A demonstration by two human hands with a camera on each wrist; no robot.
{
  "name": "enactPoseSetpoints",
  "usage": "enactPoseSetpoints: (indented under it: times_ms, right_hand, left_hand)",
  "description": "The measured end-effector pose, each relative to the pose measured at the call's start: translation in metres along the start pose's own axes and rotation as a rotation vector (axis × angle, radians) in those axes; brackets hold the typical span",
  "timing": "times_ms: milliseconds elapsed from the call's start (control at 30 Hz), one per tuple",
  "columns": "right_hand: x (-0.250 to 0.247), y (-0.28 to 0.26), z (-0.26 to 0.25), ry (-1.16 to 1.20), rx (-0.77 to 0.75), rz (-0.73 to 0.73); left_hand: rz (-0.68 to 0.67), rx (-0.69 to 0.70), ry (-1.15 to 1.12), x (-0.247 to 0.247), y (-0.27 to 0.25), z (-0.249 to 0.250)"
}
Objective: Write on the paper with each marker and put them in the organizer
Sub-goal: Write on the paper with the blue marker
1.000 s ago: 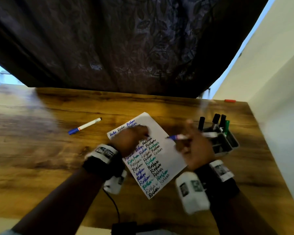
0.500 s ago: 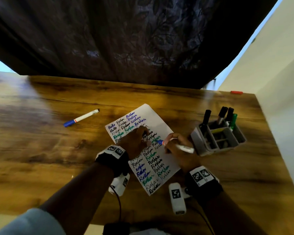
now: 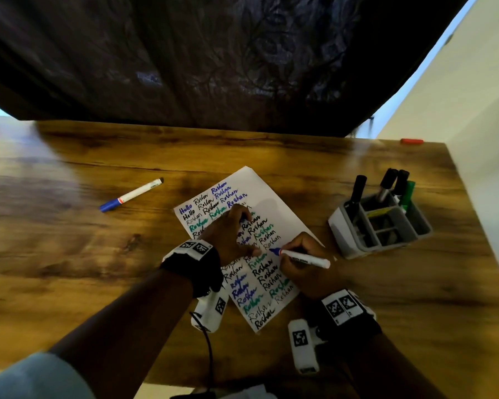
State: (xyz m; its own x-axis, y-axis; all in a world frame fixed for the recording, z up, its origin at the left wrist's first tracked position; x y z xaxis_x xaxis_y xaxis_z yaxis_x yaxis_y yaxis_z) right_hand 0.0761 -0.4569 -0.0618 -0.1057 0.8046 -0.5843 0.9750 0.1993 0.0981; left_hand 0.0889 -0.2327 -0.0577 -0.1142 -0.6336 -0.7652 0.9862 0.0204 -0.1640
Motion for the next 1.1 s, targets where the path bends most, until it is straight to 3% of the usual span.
enactPoseSetpoints:
  times_ms: [400,1000,1100]
  right_hand:
    - [-0.002,-0.003,-0.009,-0.016,-0.094,0.010]
    - [-0.001,-0.001,0.001,0.012,0.015,-0.033]
    - [0.005,-0.004,0.012,0.024,0.043,0.075]
  left_hand:
    - [0.021,-0.025,-0.012,0.000,-0.002,0.002]
    - [0.013,-0.054,-0.001,-0.001,-0.002,0.005]
    - [0.011,-0.060,-0.006,-0.001,-0.002,0.005]
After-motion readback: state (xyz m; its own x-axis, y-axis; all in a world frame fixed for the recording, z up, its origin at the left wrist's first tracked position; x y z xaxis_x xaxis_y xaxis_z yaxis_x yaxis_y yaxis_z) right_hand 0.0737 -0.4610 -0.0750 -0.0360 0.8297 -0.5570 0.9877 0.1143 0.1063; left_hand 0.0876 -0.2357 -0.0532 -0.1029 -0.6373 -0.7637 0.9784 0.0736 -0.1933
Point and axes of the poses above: each hand's wrist, its own y-axis towards the middle knuckle, its own x-axis out of the palm, z = x × y, the point moved 2 cm from there along y, towards the middle knuckle, and after that the axes turned 11 degrees about z, right-handed, at the moved point
